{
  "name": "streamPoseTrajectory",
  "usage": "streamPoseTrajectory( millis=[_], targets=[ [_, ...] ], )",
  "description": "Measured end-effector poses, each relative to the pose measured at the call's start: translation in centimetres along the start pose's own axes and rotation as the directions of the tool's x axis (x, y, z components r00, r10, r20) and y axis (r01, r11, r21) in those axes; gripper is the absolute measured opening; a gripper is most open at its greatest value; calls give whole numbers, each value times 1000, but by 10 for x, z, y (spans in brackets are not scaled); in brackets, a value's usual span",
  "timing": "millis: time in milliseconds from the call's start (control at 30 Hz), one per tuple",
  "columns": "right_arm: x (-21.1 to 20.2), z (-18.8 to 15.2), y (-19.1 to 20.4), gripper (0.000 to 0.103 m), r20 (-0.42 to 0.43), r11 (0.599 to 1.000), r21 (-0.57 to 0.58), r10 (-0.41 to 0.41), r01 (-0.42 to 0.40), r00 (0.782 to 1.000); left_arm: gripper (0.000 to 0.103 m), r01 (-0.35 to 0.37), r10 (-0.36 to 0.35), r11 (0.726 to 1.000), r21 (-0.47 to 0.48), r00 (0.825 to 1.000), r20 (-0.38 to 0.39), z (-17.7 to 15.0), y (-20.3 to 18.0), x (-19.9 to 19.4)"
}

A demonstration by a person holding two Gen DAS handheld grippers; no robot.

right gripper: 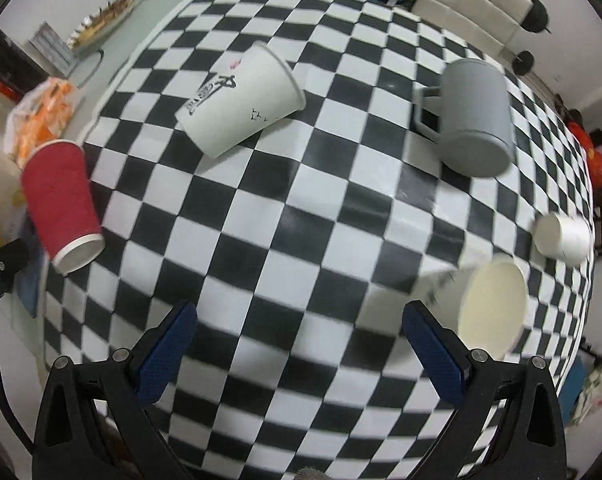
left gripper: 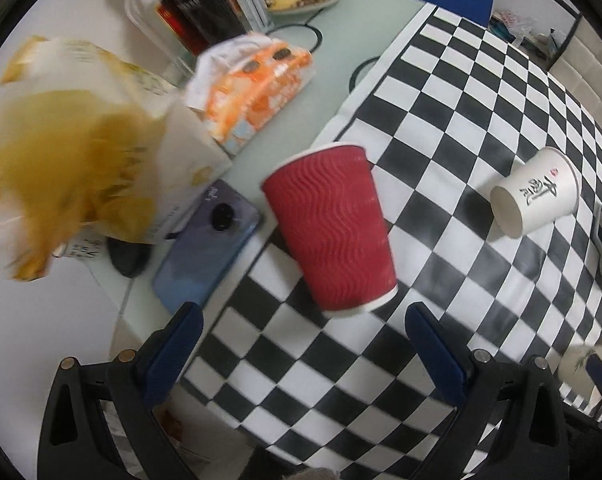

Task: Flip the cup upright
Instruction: 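Reach the left gripper to the tipped red cup and close on it, then lift the red cup with the left gripper and carry it toward the right gripper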

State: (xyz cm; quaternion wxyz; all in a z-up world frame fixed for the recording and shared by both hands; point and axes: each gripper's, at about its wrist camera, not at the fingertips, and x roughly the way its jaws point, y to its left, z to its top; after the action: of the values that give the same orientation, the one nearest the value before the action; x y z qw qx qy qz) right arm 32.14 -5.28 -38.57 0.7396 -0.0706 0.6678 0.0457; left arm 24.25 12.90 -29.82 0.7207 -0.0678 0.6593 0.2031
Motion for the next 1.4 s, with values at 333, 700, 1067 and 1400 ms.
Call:
streamPoseTrajectory(
  millis=[333,700,1067,1400],
  targets=[
    [45,42,5,103,-46,998,-57,0,-2,999,103,47,-53,996,-70,995,-85,30,-5,49],
    [66,71,0,103,-65,999,-47,10,-13,998,81,20,-25,998,-56,996,-81,56,-6,83],
    [46,70,-14,103,-67,1000,-3,12,-12,998,79,-28,28,999,19,1000,-5,68,-35,73],
    [17,41,-16,103,-49,999,41,5,-3,999,79,14,-21,994,105,998,67,50,-28,22]
  ],
)
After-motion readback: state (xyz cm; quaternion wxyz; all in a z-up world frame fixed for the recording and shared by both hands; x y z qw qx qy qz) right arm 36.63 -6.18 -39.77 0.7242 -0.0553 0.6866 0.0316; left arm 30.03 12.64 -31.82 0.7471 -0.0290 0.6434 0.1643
